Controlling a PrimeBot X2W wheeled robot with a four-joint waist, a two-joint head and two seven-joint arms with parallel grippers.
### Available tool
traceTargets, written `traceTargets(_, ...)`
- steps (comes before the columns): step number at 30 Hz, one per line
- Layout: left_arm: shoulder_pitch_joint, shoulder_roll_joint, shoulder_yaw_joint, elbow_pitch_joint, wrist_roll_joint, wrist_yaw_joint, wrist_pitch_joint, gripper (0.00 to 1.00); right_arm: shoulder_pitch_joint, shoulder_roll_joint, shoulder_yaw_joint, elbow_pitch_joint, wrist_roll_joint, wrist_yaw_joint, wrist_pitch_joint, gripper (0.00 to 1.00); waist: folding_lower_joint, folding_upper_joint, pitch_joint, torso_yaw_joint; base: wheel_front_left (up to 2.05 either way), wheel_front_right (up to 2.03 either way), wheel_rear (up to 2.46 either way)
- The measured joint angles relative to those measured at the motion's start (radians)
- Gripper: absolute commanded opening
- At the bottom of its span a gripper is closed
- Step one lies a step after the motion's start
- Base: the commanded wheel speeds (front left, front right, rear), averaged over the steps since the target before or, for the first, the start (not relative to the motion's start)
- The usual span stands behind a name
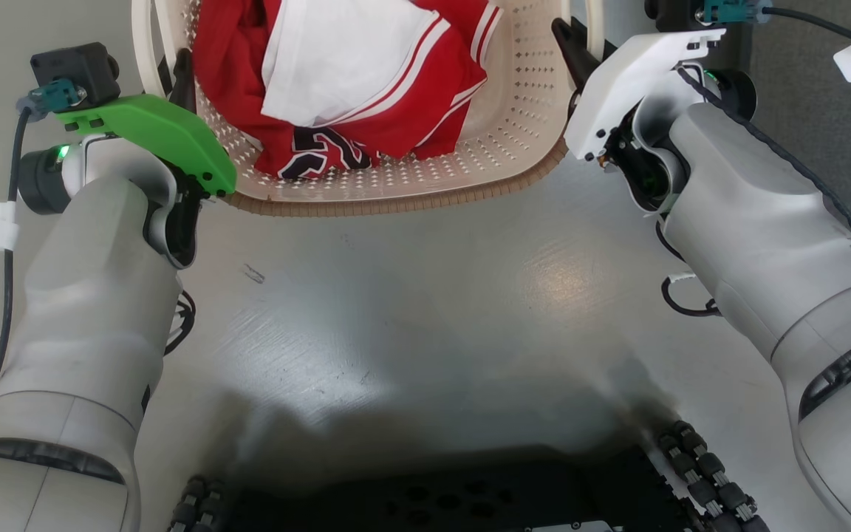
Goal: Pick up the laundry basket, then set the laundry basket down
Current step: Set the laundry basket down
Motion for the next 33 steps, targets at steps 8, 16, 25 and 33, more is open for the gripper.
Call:
traceTargets(8, -0.006, -0.004, -0.001, 0.009, 0.003, -0.001, -0.010, 0.00, -0.001, 0.000, 0.003, 0.009, 0.008, 0.008, -0.014, 0.00, 0.0000, 0.0000, 0.018, 0.000, 0.00, 0.00, 0.00)
traceTargets(16, -0.020, -0.005, -0.001, 0.017, 0.009, -0.001, -0.019, 0.00, -0.012, 0.000, 0.008, 0.012, 0.015, 0.009, -0.024, 0.00, -0.0001, 0.0000, 0.033, 0.001, 0.00, 0.00, 0.00)
traceTargets(25, -0.029, -0.006, 0.000, 0.024, 0.010, -0.001, -0.022, 0.00, -0.020, 0.000, 0.016, 0.012, 0.021, 0.009, -0.033, 0.00, -0.0001, 0.0000, 0.048, 0.000, 0.00, 0.00, 0.00)
traceTargets(33, -0.043, -0.005, 0.003, 0.026, 0.012, -0.002, -0.031, 0.00, -0.034, 0.000, 0.022, 0.012, 0.034, 0.011, -0.053, 0.00, -0.0001, 0.0000, 0.063, -0.003, 0.00, 0.00, 0.00)
